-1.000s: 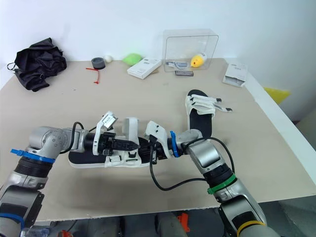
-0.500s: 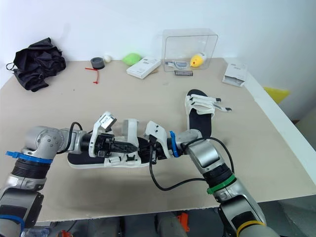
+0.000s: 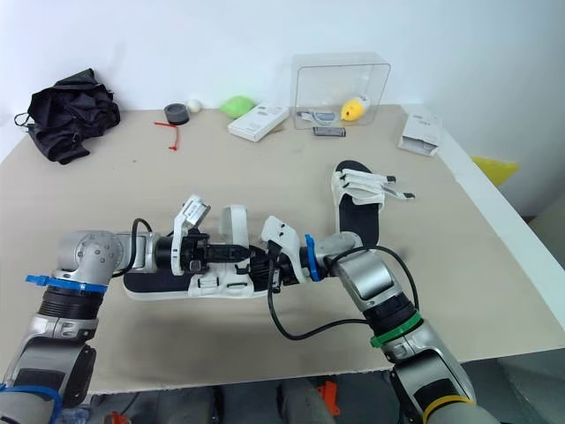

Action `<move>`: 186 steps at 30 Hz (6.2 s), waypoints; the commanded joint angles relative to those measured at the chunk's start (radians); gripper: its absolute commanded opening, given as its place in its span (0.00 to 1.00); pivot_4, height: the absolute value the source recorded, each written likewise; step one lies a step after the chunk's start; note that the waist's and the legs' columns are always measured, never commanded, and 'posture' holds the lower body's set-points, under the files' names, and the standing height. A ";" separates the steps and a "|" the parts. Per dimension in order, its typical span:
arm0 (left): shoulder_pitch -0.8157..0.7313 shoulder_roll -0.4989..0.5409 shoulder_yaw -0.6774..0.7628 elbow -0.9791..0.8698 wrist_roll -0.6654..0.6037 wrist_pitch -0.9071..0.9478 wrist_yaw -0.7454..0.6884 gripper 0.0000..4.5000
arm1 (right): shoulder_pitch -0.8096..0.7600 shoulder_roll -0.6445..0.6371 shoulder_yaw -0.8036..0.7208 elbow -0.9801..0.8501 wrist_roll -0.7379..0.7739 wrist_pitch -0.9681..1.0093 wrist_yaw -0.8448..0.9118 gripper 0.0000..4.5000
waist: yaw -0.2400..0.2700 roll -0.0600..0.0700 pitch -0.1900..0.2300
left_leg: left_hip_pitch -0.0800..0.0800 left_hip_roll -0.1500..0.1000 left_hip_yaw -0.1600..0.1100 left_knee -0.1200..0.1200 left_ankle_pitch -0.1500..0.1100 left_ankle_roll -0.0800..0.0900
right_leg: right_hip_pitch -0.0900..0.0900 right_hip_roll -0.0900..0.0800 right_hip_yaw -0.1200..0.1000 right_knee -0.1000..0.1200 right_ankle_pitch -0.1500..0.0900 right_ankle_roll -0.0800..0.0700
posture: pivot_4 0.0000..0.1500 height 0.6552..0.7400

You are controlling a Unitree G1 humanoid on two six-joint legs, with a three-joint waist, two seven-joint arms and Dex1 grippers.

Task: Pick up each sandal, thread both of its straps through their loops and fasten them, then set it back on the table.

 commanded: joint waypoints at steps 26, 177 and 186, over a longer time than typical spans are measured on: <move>0.033 -0.043 0.100 -0.039 -0.047 0.035 0.090 0.00 | 0.037 -0.003 0.056 0.051 -0.041 0.035 -0.025 0.00 | -0.001 0.001 -0.001 | 0.000 -0.004 -0.001 0.000 0.000 0.001 | 0.000 -0.002 0.002 -0.001 0.001 0.002 | 1.00 1.00; 0.669 0.113 -0.012 -0.430 0.334 -0.929 -0.213 0.46 | 0.020 -0.006 0.051 0.035 -0.028 0.046 0.006 0.00 | -0.010 -0.004 0.004 | 0.000 -0.002 0.006 -0.003 -0.007 -0.003 | -0.005 -0.002 0.014 -0.001 -0.007 0.002 | 1.00 1.00; 0.656 0.109 -0.097 -0.443 0.334 -0.854 -0.203 0.46 | 0.016 0.002 0.050 0.041 -0.029 0.043 0.001 0.00 | -0.010 -0.004 0.004 | 0.000 -0.002 0.006 -0.003 -0.007 -0.003 | -0.005 -0.002 0.014 -0.001 -0.007 0.002 | 1.00 1.00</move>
